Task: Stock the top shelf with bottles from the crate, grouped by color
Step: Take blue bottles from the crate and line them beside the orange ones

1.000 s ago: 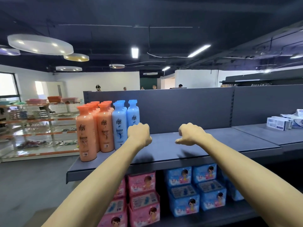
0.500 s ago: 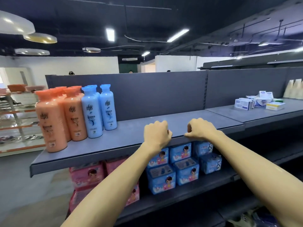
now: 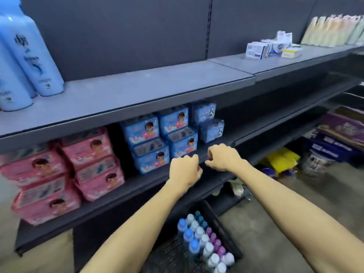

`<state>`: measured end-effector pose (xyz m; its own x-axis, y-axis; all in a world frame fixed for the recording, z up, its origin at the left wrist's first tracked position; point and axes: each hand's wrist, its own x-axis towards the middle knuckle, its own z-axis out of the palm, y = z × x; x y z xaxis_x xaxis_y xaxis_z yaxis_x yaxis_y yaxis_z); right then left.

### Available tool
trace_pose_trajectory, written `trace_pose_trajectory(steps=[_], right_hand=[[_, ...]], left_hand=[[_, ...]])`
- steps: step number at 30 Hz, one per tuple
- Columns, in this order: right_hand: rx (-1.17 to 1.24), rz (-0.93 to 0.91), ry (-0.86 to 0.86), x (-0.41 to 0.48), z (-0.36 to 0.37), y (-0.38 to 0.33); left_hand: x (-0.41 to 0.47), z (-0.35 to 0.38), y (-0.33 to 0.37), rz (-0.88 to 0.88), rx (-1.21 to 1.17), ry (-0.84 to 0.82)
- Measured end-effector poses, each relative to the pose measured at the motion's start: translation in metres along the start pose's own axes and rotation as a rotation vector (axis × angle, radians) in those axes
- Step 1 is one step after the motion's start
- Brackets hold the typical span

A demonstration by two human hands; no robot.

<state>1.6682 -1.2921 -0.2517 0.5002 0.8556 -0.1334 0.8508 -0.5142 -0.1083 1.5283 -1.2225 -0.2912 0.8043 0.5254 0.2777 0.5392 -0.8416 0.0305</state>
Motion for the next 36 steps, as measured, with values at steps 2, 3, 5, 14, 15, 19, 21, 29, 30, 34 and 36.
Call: trace_pose_trajectory(steps=[2,3,5,14,15,19,21,29,30,34,36], right_hand=[[0.026,0.028,-0.051,0.0,0.038,0.009],[0.036,0.041,-0.083,0.0,0.06,0.014],[0.056,0.071,-0.149,-0.002,0.106,0.023],[0.131,0.194,-0.523,-0.04,0.299,0.053],[0.134,0.203,-0.552,-0.043,0.318,0.055],[0.139,0.222,-0.645,-0.049,0.379,0.062],[0.161,0.233,-0.671,-0.046,0.406,0.063],[0.318,0.183,-0.549,-0.016,0.49,0.027],[0.321,0.179,-0.549,-0.014,0.499,0.022],[0.244,0.164,-0.517,-0.013,0.524,0.007],[0.173,0.137,-0.481,-0.016,0.53,0.006]], left_hand=[[-0.014,0.033,0.009,-0.011,-0.038,-0.072],[-0.022,0.051,0.015,-0.021,-0.059,-0.118],[-0.043,0.089,0.024,-0.048,-0.109,-0.209],[-0.167,0.244,0.046,-0.172,-0.147,-0.618],[-0.176,0.257,0.049,-0.199,-0.159,-0.645],[-0.2,0.3,0.056,-0.244,-0.185,-0.741],[-0.208,0.32,0.058,-0.263,-0.201,-0.772],[-0.243,0.375,0.038,-0.371,-0.244,-0.856],[-0.243,0.381,0.035,-0.391,-0.246,-0.858],[-0.239,0.398,0.023,-0.417,-0.253,-0.856],[-0.237,0.403,0.018,-0.424,-0.242,-0.848]])
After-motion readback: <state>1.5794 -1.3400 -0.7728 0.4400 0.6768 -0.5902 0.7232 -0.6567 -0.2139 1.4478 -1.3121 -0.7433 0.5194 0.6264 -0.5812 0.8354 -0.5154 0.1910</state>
